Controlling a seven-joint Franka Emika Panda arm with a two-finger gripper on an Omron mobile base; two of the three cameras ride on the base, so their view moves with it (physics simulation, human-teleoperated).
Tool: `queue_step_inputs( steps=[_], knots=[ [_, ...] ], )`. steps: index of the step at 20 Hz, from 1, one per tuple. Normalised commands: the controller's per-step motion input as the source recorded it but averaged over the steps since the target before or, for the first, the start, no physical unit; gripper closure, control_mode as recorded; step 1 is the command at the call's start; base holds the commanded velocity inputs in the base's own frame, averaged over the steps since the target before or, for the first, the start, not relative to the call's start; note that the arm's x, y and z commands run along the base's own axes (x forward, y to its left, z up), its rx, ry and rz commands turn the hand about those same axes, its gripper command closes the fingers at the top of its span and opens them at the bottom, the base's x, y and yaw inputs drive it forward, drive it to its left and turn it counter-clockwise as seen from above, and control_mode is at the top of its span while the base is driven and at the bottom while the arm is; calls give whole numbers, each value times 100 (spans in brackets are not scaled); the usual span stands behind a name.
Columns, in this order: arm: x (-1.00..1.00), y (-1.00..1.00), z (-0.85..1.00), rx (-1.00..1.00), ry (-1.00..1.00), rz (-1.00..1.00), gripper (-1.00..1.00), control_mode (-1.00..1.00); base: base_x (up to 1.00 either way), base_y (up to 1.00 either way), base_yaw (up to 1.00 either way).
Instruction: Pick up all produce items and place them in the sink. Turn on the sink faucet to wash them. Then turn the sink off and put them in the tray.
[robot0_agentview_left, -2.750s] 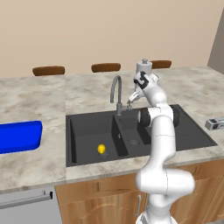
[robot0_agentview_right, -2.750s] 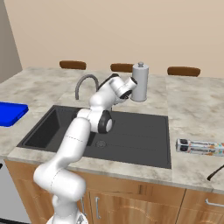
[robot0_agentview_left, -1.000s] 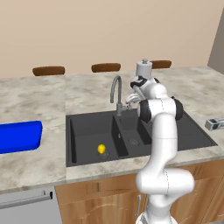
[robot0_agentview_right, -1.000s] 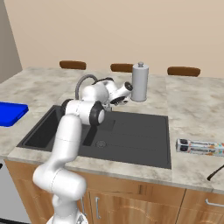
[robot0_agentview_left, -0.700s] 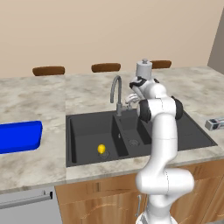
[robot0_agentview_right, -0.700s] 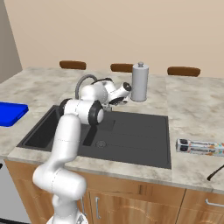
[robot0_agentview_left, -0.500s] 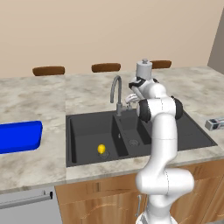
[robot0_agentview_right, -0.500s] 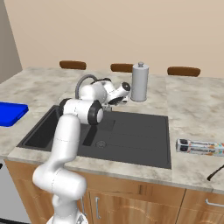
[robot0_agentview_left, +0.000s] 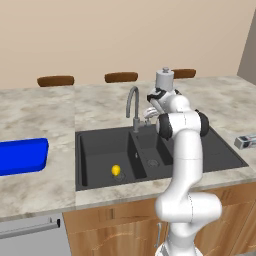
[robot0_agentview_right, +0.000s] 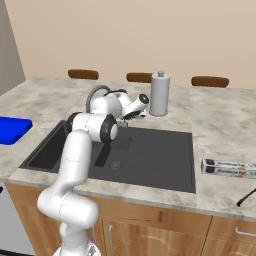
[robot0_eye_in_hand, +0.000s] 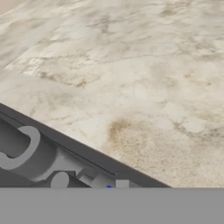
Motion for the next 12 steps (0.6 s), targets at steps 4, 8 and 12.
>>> queue_step_inputs(
  steps=[4, 8, 12],
  knots=[
    [0, -18, -25, 0, 0, -2, 100, -100, 0, 0, 0],
    [0, -37, -35, 0, 0, -5, 100, -100, 0, 0, 0],
    [0, -49, -43, 0, 2, -10, 100, -100, 0, 0, 0]
  ],
)
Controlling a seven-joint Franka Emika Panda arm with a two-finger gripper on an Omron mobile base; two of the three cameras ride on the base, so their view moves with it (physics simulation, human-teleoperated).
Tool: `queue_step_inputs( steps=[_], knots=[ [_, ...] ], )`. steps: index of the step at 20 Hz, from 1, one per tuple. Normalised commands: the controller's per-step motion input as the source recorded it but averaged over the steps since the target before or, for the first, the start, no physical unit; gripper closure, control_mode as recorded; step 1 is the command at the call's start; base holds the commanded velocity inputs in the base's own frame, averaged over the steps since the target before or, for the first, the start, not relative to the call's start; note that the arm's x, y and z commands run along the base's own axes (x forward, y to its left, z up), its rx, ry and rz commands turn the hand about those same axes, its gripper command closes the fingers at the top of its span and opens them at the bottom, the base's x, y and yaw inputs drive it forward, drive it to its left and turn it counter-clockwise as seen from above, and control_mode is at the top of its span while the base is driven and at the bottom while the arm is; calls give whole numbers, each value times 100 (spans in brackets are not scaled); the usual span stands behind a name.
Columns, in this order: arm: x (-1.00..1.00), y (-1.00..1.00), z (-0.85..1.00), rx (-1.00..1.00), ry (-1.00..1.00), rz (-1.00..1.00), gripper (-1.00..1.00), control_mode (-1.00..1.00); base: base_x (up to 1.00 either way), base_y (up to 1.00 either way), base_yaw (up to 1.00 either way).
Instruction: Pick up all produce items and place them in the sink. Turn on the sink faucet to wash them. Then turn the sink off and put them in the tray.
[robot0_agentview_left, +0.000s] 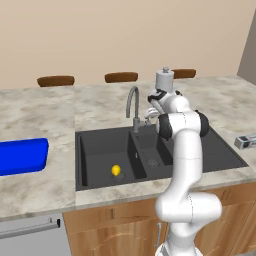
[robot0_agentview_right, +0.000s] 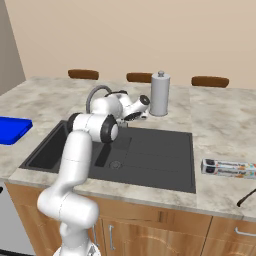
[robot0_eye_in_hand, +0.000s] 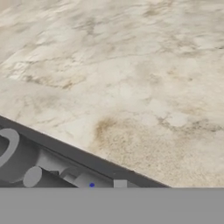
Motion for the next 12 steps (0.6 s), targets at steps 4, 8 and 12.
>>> queue_step_inputs(
  steps=[4, 8, 12],
  knots=[
    [0, -54, -45, 0, 4, -11, 100, -100, 0, 0, 0],
    [0, -54, -44, 0, 5, -11, 100, -100, 0, 0, 0],
    [0, -53, -47, 0, 3, -10, 100, -100, 0, 0, 0]
  ],
)
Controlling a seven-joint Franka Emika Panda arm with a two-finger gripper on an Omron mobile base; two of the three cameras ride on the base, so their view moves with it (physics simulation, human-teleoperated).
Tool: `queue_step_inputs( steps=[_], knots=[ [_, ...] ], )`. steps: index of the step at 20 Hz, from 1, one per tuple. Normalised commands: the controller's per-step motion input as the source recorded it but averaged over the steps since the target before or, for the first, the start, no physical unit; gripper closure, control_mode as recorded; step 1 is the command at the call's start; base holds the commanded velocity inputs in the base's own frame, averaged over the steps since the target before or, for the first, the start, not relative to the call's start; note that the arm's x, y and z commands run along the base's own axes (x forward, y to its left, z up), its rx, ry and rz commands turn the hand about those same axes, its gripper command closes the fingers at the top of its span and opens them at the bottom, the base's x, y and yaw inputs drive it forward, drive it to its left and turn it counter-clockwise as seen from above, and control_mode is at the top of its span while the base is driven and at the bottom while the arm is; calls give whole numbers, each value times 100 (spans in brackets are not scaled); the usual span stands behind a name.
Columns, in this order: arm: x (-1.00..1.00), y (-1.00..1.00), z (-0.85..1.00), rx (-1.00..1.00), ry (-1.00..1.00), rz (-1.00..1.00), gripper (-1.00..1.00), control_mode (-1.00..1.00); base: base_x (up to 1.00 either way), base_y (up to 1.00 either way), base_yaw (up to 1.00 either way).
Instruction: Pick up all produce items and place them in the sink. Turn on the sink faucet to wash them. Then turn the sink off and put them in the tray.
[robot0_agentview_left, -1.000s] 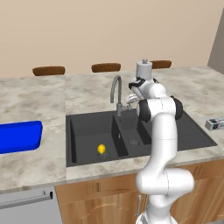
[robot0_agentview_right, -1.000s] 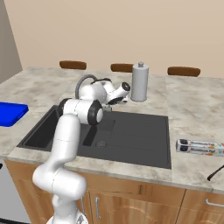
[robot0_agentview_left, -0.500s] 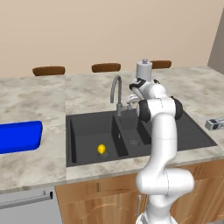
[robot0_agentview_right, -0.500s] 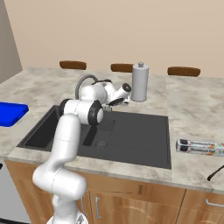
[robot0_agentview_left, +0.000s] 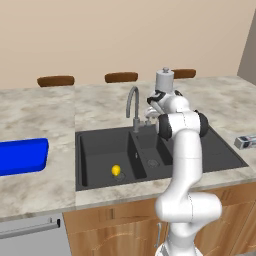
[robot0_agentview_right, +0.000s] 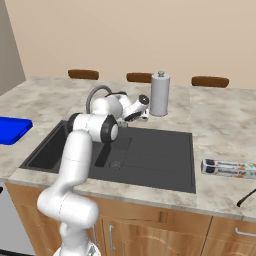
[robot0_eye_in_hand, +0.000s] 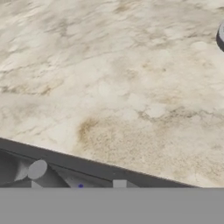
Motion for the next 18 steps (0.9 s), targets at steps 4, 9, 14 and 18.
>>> queue_step_inputs(
  steps=[4, 9, 14, 18],
  knots=[
    [0, -55, -49, 1, 1, -8, 100, -100, 0, 0, 0],
    [0, -52, -51, 0, 0, -7, 100, -100, 0, 0, 0],
    [0, -43, -50, 0, 0, -4, 100, -100, 0, 0, 0],
    [0, -27, -41, 0, 0, -1, 100, -100, 0, 0, 0]
  ],
)
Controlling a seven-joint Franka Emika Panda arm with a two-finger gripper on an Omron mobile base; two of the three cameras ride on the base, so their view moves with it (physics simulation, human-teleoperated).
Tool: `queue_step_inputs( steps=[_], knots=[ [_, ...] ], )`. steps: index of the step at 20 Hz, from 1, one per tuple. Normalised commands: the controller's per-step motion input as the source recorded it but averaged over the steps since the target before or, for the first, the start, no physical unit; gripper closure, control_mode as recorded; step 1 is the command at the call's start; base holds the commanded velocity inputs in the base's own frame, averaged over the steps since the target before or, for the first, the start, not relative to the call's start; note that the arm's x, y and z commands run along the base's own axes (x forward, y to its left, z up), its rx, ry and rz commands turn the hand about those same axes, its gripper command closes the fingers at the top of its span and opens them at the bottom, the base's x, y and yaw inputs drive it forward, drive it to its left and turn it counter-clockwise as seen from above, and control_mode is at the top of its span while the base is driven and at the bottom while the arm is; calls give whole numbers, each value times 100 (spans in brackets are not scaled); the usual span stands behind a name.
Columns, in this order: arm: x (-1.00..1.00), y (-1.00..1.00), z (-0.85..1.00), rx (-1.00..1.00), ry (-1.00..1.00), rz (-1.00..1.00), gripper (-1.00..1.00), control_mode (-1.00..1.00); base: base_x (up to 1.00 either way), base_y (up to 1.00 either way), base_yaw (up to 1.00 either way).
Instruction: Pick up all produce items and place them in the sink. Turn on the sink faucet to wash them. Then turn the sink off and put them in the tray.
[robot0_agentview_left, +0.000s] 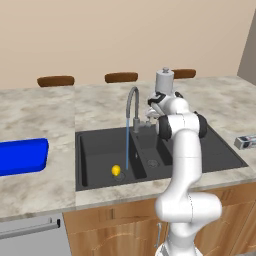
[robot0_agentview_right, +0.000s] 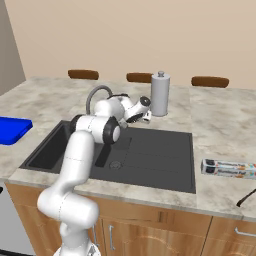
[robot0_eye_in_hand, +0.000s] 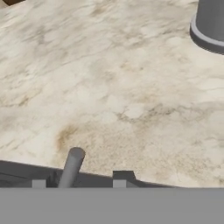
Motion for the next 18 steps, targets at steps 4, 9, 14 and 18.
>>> queue_step_inputs(
  steps=[4, 9, 14, 18],
  knots=[
    [0, 4, -11, 0, -3, 1, 100, -100, 0, 0, 0],
    [0, 8, -6, 0, -10, 9, 100, -100, 0, 0, 0],
    [1, 6, -13, 0, -9, 16, 100, -100, 0, 0, 0],
    [7, 13, -17, 0, -7, 22, 100, -100, 0, 0, 0]
  ],
)
